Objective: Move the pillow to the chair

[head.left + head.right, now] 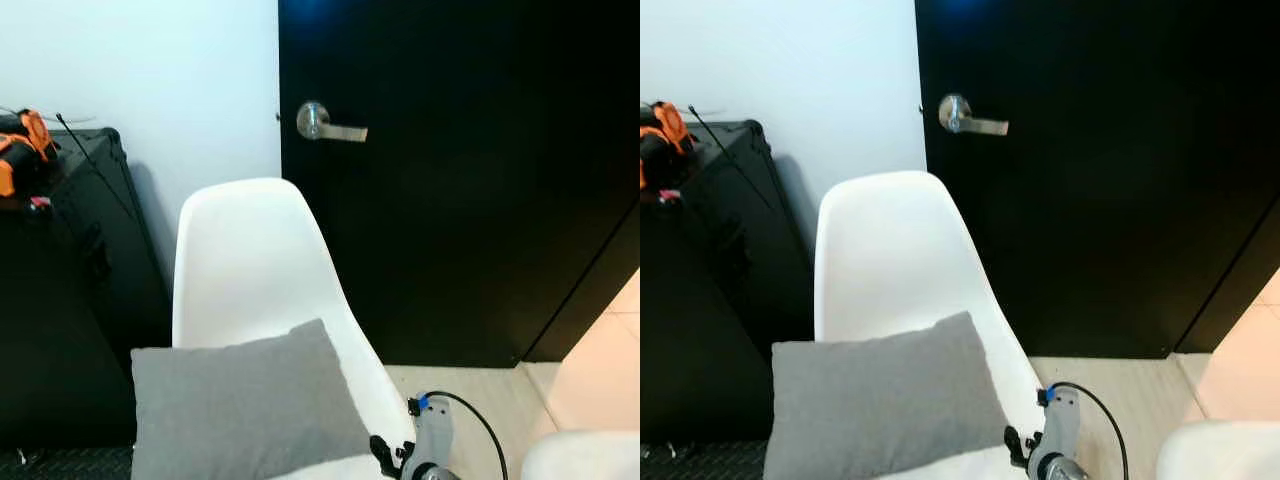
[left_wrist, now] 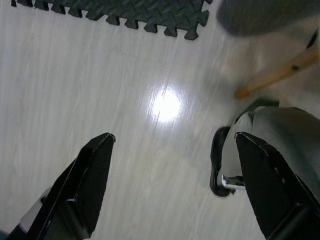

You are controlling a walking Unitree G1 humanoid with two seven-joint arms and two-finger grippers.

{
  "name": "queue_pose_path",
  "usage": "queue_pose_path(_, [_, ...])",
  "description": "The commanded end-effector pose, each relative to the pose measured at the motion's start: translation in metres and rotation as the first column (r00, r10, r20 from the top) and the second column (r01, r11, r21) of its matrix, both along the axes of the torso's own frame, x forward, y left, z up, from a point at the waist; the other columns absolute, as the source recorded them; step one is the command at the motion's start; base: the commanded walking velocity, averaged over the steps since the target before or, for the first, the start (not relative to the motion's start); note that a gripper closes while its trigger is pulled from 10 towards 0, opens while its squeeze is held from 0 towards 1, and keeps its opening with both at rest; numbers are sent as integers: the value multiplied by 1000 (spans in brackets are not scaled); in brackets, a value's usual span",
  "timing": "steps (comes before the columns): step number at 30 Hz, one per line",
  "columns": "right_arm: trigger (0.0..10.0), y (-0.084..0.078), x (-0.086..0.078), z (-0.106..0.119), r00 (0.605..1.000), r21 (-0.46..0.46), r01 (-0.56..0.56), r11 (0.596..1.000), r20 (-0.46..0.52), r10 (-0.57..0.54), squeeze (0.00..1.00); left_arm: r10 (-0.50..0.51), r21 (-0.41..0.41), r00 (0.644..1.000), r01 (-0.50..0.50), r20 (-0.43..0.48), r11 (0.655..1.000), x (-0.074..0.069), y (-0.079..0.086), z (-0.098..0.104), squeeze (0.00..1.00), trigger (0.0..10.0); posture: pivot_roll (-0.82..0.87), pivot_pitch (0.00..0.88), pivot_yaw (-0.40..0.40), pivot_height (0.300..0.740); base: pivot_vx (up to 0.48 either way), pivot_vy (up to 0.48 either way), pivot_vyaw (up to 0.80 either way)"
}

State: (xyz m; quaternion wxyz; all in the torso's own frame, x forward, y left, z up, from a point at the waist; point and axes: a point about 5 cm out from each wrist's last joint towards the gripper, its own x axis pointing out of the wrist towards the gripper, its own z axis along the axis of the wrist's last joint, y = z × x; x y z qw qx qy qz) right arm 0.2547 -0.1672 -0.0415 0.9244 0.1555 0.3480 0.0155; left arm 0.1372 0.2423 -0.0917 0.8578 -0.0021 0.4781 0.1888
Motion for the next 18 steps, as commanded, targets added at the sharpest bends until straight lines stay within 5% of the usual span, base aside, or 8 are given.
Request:
queue_pose_path(1, [10000, -3, -6, -4, 1000, -12, 6, 1000, -27, -7, 0, -13, -9, 1000, 13, -28, 1000, -6, -2, -3, 0, 10000, 65, 73, -63, 707, -480, 0, 0])
queue_pose_path(4, [10000, -4, -8, -6, 999, -14, 10, 1000, -35, -10, 0, -8, -7, 1000, 8, -14, 1000, -7, -1, -3, 0, 10000, 68, 73, -65, 717, -457, 0, 0])
queue_pose_path(18, [10000, -3, -24, -17, 992, -90, -68, 994, -112, 58, 0, -38, -10, 997, 37, -71, 999, -23, -8, -9, 0, 10000, 72, 72, -80, 740, 0, 0, 0])
